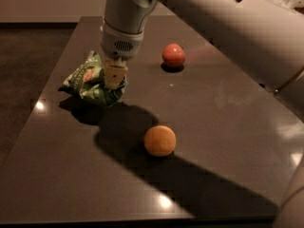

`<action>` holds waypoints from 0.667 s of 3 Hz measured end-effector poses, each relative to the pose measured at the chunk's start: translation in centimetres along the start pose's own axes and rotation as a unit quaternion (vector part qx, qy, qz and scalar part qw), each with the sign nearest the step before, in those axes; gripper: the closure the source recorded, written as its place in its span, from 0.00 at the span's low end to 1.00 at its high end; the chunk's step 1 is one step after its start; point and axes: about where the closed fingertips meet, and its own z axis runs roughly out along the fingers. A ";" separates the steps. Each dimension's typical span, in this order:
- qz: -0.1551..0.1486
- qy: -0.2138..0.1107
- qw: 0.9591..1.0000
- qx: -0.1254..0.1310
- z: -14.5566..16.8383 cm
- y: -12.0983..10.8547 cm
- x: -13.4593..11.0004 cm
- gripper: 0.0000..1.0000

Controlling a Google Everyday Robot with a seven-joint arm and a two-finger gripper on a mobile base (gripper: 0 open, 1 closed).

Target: Move green jalapeno chip bag near apple

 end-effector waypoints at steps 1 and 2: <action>-0.013 0.010 1.000 -0.020 -0.5 -1.1 4.6 1.00; -0.018 0.011 0.999 -0.027 -1.1 -1.7 8.7 1.00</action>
Offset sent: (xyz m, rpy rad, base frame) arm 0.0460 -0.1399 -0.0250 -0.0613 0.0645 0.0740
